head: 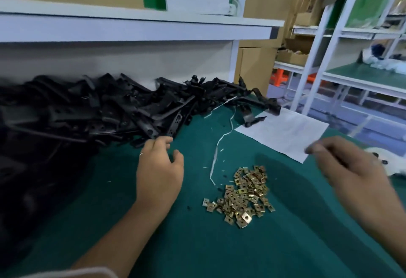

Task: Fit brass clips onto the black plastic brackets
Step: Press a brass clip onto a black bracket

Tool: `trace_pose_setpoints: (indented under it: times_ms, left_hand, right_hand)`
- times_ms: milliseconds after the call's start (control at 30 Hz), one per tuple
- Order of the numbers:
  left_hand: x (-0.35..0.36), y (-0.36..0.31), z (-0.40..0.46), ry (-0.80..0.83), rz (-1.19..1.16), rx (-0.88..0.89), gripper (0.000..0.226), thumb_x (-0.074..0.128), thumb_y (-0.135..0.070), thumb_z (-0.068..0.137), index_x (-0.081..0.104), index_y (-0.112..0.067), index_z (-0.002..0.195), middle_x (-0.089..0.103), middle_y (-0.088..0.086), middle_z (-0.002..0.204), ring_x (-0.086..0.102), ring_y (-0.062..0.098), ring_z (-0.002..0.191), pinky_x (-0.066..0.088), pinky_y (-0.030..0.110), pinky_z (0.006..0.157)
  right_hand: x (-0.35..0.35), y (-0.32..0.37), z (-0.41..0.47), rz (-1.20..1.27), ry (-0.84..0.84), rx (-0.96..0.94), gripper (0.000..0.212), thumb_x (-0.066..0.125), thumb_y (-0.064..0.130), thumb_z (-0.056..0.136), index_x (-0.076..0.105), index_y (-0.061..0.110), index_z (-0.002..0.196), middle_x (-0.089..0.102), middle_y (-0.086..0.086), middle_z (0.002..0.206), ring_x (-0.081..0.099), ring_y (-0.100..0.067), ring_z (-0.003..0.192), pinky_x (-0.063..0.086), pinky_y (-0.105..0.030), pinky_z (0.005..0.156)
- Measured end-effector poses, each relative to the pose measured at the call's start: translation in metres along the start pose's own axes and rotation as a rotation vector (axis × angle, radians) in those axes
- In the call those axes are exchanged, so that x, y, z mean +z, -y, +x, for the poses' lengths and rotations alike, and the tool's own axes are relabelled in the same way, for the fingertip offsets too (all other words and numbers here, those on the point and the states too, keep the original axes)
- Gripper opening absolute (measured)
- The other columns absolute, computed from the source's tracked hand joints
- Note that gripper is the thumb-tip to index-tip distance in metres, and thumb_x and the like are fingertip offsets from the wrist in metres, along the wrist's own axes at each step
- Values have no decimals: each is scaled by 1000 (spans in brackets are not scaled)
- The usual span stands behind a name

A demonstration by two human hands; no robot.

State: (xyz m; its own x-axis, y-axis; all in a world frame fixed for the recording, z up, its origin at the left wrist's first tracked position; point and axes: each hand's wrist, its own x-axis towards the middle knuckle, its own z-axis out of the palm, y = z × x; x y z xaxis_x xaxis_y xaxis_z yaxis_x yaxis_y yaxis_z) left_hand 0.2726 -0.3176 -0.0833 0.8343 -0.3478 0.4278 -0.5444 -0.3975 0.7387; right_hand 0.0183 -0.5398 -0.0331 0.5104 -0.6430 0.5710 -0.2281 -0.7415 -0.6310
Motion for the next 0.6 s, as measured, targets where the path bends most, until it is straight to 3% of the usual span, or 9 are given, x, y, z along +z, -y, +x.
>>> trace_pose_setpoints:
  times_ms: [67, 167, 233, 300, 433, 600]
  left_hand:
    - [4, -2, 2, 13, 77, 44, 39, 58, -23, 103, 55, -13, 141, 52, 2, 133, 50, 19, 123, 45, 30, 93]
    - [11, -4, 10, 34, 231, 178, 45, 60, -22, 102, 53, -6, 144, 53, 9, 137, 47, 26, 129, 44, 36, 105]
    - [15, -3, 23, 25, 377, 231, 47, 60, -22, 102, 52, -4, 144, 55, 13, 135, 49, 31, 127, 46, 42, 105]
    - [21, 1, 42, 43, 490, 158, 52, 60, -29, 103, 48, -3, 145, 56, 16, 134, 50, 34, 125, 47, 43, 102]
    - [34, 5, 69, 102, 583, 10, 51, 58, -39, 105, 47, -2, 138, 56, 17, 132, 56, 35, 120, 52, 43, 89]
    - [31, -3, 54, 58, 426, 168, 50, 60, -38, 103, 52, -11, 145, 68, 8, 119, 61, 27, 113, 53, 37, 81]
  right_hand:
    - [44, 21, 24, 7, 119, -32, 22, 56, 46, 100, 70, 29, 97, 59, 3, 66, 46, -7, 53, 37, -20, 48]
    - [97, 15, 51, -29, 321, -51, 21, 54, 32, 106, 67, 21, 94, 64, -1, 74, 56, -16, 70, 45, -35, 69]
    - [114, 5, 56, -84, 451, -103, 25, 52, 33, 108, 69, 17, 99, 67, 1, 83, 60, -17, 81, 48, -37, 79]
    - [117, -5, 56, -15, 497, -107, 26, 50, 37, 108, 70, 23, 99, 67, 8, 81, 61, -7, 80, 47, -29, 77]
    - [115, -20, 56, 86, 547, -95, 30, 50, 42, 107, 73, 30, 92, 69, 11, 79, 65, -6, 81, 47, -20, 75]
    - [115, -19, 58, 105, 548, -83, 31, 51, 42, 106, 74, 31, 89, 69, 12, 75, 65, -7, 76, 48, -21, 73]
